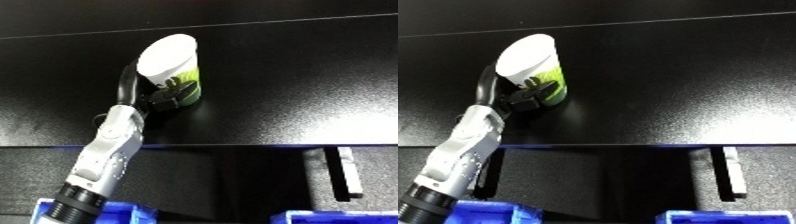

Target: Pick up the object and place it into the box

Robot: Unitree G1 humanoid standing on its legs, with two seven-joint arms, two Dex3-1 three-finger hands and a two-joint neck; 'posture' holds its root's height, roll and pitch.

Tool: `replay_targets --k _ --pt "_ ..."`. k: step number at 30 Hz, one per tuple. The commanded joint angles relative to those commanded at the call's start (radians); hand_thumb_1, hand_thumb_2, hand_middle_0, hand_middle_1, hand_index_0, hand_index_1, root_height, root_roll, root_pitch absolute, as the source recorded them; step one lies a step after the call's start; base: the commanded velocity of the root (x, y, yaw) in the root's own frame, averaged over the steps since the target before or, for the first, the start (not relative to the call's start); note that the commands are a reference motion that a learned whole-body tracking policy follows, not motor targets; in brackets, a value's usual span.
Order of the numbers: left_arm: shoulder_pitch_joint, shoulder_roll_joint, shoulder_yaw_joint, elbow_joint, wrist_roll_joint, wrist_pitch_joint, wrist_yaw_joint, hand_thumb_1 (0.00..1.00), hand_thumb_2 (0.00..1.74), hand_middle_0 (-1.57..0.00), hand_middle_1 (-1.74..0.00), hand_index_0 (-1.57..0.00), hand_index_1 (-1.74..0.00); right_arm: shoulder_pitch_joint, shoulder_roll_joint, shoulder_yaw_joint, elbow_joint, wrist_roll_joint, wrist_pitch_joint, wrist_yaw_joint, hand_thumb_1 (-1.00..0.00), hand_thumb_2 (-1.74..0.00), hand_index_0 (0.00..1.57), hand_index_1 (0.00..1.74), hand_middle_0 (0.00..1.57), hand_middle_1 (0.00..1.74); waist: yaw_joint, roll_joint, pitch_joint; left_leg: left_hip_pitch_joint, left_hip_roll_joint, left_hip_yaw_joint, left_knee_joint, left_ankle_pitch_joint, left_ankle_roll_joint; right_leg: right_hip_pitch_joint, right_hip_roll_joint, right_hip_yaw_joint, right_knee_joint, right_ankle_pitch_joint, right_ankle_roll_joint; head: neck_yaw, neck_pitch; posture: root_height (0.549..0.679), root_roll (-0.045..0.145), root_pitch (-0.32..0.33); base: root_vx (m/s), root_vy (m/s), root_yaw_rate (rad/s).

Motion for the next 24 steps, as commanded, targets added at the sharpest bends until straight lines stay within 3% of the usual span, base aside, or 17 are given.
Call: replay_targets --k 4,9,17,24 --pt "0.044 -0.006 0.033 -0.045 -0.030 -0.048 -0.073 0.70 1.22 -1.10 -1.22 -1.10 -1.22 0.007 0.006 -0.006 0.004 0.006 -0.010 -0.008 0.00 0.00 0.00 0.00 0.00 0.00 0.012 0.007 -0.003 0.010 -0.005 -0.007 -0.014 0.004 -0.0022 0.012 -0.0029 -0.006 -0.007 -0.005 -0.0034 0.005 0.005 0.621 0.018 -0.084 -0.020 0.002 0.068" --pt "0.141 0.019 0.079 -0.189 -0.007 -0.108 -0.140 0.70 1.22 -1.10 -1.22 -1.10 -1.22 0.045 0.006 -0.022 -0.011 0.026 -0.032 -0.012 0.00 0.00 0.00 0.00 0.00 0.00 0.043 0.014 -0.006 0.024 -0.019 -0.025 -0.034 0.009 -0.0055 0.039 -0.0108 -0.026 -0.024 -0.013 -0.0077 0.018 0.007 0.623 0.022 -0.083 -0.024 -0.014 0.115" --pt "0.352 0.068 0.232 -0.428 0.079 -0.194 -0.138 0.70 1.22 -1.10 -1.22 -1.10 -1.22 0.113 0.015 -0.067 -0.037 0.065 -0.066 -0.023 0.00 0.00 0.00 0.00 0.00 0.00 0.108 0.020 -0.012 0.039 -0.043 -0.059 -0.058 0.019 -0.0095 0.079 -0.0287 -0.067 -0.035 -0.026 -0.0161 0.025 -0.005 0.625 0.032 -0.086 -0.031 -0.025 0.170" --pt "0.560 0.041 0.400 -0.529 0.113 -0.311 -0.062 0.70 1.22 -1.10 -1.22 -1.10 -1.22 0.162 0.033 -0.110 -0.048 0.097 -0.092 -0.033 0.00 0.00 0.00 0.00 0.00 0.00 0.166 0.020 -0.015 0.052 -0.067 -0.090 -0.068 0.026 -0.0156 0.118 -0.0417 -0.104 -0.038 -0.045 -0.0285 -0.055 -0.080 0.626 0.044 -0.090 -0.024 -0.030 0.179"
